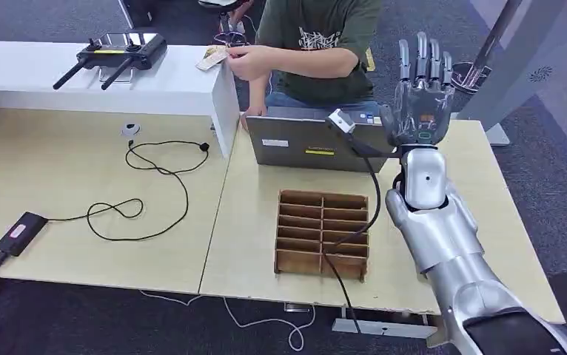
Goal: Pass the card to the sensor for recognition and then transmit it.
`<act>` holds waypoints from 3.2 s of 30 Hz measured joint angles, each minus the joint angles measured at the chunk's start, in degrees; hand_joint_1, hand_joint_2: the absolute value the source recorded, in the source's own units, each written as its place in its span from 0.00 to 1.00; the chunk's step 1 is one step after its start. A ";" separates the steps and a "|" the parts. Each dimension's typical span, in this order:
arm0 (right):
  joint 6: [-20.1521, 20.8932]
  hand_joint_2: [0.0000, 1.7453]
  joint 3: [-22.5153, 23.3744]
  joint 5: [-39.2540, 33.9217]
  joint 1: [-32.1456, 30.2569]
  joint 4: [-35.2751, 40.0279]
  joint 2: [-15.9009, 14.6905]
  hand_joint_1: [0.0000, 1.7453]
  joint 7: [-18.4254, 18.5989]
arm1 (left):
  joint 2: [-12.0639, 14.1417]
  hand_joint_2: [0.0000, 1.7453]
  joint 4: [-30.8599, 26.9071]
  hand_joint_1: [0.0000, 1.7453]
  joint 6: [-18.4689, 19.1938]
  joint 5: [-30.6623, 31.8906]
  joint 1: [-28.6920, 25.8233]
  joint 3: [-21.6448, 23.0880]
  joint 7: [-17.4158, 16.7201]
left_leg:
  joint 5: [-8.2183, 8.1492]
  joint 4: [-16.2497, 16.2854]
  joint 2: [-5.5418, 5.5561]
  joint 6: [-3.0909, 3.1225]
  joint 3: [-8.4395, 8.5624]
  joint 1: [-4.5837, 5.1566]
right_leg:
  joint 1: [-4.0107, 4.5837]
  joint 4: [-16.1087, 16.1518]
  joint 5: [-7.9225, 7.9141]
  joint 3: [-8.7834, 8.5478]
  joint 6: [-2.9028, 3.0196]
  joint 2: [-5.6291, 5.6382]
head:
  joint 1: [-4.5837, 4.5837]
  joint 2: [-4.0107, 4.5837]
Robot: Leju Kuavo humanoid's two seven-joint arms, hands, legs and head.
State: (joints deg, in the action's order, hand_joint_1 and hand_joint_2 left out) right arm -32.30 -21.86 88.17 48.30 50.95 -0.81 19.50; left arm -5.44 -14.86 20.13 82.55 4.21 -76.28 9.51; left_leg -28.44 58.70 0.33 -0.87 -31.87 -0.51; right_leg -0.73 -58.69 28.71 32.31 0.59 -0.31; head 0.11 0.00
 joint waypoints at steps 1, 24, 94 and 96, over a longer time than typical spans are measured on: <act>-0.07 1.00 0.00 0.00 0.00 0.00 0.00 0.00 0.00 | 0.00 0.00 0.00 0.00 0.00 0.00 0.00 0.02 0.00 | 0.00 0.00 0.00 0.00 0.00 0.00 | 0.00 0.00 0.00 0.00 0.00 0.00 | 0.00 0.00; -1.18 1.00 4.74 0.00 -3.96 7.70 -0.52 0.00 -2.16 | 0.00 0.00 0.00 0.00 0.00 -0.81 -0.08 0.17 0.00 | 0.00 0.00 -0.01 0.00 0.01 0.00 | 0.00 0.01 0.00 0.01 0.00 0.01 | -0.02 0.00; -0.90 1.00 19.61 -1.01 -40.87 46.07 -1.84 0.00 -9.11 | -3.26 0.00 -2.10 0.00 0.00 -6.47 -1.53 -0.46 1.03 | -0.04 -0.01 0.00 -0.01 -0.02 0.00 | 0.00 0.05 0.02 0.01 0.00 -0.01 | 0.00 0.00; -0.92 1.00 19.80 -0.94 -41.96 46.88 -1.84 0.00 -9.40 | -3.32 0.00 -2.16 0.00 0.00 -6.60 -1.57 -0.48 1.09 | -0.04 -0.01 -0.01 -0.01 -0.02 0.00 | 0.00 0.05 0.02 0.01 0.00 -0.01 | 0.00 0.00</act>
State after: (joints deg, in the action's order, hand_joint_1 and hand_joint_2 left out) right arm -33.22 -2.06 87.23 6.34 97.83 -2.64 10.10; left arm -8.76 -17.03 20.13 75.95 2.64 -76.76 10.60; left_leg -28.48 58.70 0.33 -0.88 -31.89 -0.51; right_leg -0.73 -58.64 28.73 32.32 0.59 -0.32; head 0.11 0.00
